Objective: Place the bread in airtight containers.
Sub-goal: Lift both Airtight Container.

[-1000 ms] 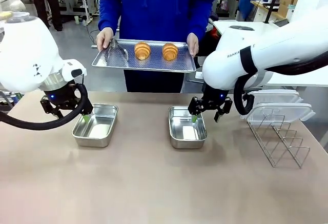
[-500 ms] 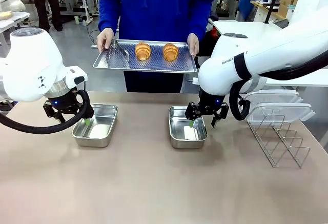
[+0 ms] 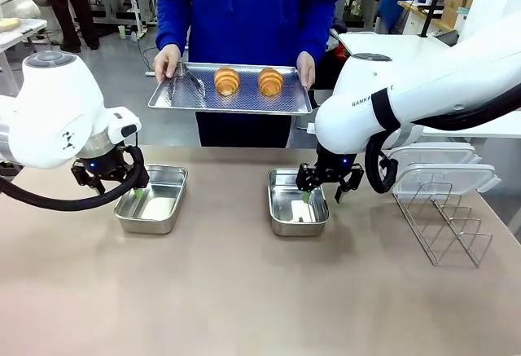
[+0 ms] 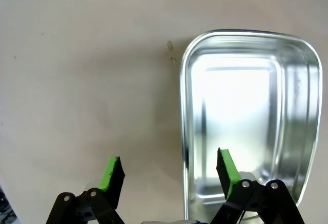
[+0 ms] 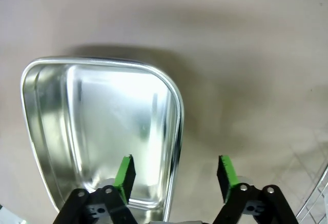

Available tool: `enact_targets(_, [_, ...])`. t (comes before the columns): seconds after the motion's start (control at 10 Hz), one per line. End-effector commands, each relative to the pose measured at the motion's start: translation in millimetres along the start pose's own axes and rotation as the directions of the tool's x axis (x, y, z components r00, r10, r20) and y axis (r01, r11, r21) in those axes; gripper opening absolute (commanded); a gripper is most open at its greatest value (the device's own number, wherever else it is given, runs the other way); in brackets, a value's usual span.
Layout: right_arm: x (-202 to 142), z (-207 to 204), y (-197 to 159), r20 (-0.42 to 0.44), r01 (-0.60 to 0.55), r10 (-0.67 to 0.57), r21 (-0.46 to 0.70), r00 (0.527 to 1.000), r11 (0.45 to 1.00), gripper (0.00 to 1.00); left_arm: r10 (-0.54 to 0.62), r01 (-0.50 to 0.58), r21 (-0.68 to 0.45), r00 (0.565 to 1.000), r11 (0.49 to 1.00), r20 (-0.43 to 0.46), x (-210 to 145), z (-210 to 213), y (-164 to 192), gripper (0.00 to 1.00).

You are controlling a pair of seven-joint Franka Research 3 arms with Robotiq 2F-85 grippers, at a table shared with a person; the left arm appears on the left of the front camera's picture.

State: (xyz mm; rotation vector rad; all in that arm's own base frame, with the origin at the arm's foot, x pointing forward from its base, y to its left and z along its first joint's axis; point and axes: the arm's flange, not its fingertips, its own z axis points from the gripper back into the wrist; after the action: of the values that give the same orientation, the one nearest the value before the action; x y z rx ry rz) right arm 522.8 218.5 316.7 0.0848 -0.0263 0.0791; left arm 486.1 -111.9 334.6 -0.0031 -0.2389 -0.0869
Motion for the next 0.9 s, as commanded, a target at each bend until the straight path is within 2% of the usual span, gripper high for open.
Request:
enact_targets(0.0, [-4.3,0.3,6.1,0.054,0.052,-0.05,-0.047,0.997,0.998,0.01,0.021,-0.021,0.082,1.0,0.996,0.012,6.2,-2.4,-5.3,0.36])
enact_targets(0.1, [-5.9,-0.2,6.8,0.056,0.056,-0.053,-0.05,0.997,0.997,0.0,0.024,-0.024,0.083,1.0,0.996,0.005,5.6,-4.7,-5.5,0.0])
enact_targets(0.3, [-8.1,2.2,7.8,0.063,0.06,-0.056,-0.055,0.996,0.997,0.0,0.026,-0.026,0.084,1.0,0.996,-0.003,5.3,-6.1,-7.0,0.0])
enact_targets(0.4, [-8.3,1.5,7.8,0.06,0.065,-0.062,-0.055,0.996,0.996,0.03,0.029,-0.028,0.078,1.0,0.997,-0.007,4.7,-8.5,-7.8,0.17])
enact_targets(0.6, [-7.8,2.3,8.3,0.061,0.07,-0.066,-0.054,0.996,0.996,0.0,0.026,-0.026,0.066,1.0,0.998,-0.008,5.8,-9.1,-9.2,0.0])
enact_targets(0.8, [-8.0,2.0,6.8,0.061,0.083,-0.08,-0.058,0.995,0.995,0.0,0.014,-0.013,0.042,1.0,0.999,-0.017,4.9,-7.2,-11.6,0.0])
